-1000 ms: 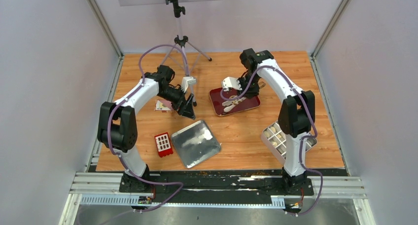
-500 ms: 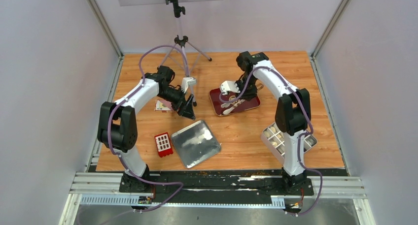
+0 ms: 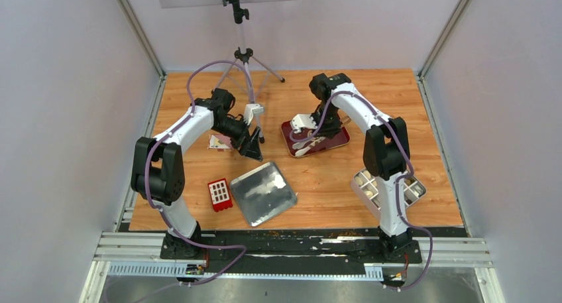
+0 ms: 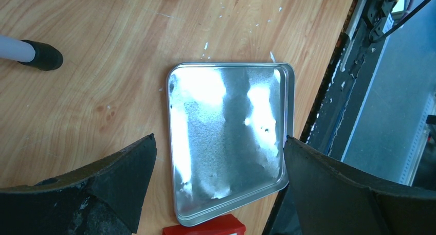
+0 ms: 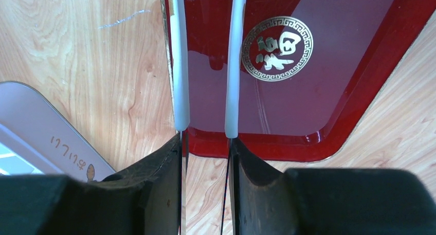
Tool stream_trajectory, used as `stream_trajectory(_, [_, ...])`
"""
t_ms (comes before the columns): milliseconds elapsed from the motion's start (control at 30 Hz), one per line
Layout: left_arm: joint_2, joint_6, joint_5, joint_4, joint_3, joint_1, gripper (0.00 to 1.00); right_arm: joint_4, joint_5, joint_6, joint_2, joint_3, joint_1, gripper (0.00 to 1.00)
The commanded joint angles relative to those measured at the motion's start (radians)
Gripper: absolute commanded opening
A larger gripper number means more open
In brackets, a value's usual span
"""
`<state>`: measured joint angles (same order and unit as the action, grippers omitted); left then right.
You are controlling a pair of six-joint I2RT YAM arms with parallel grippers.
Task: Pack the chocolate
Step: Pick up the fake chocolate from the plate.
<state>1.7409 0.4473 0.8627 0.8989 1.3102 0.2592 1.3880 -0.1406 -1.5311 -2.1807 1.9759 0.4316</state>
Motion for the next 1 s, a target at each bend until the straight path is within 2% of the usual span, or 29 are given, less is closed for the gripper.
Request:
stream_trajectory(0, [-0.008, -0.015, 0.029, -0.015, 0.005, 0.0, 1.0, 0.029, 0.049, -0.032, 0.006, 0.041, 0.002, 0.33])
stream_trajectory(300, [-0.003, -0.016, 0.038, -0.016, 0.007, 0.001, 1.0, 0.038, 0.076, -0.034, 0.007, 0.035, 0.0, 0.33])
stream_trajectory(667, [0.002, -0.02, 0.049, -0.016, 0.01, 0.0, 1.0, 0.031, 0.084, -0.007, 0.01, 0.05, 0.001, 0.13])
stream_trajectory(967, [0.009, -0.022, 0.058, -0.018, 0.017, 0.0, 1.0, 0.05, 0.061, 0.026, 0.06, 0.101, -0.002, 0.07])
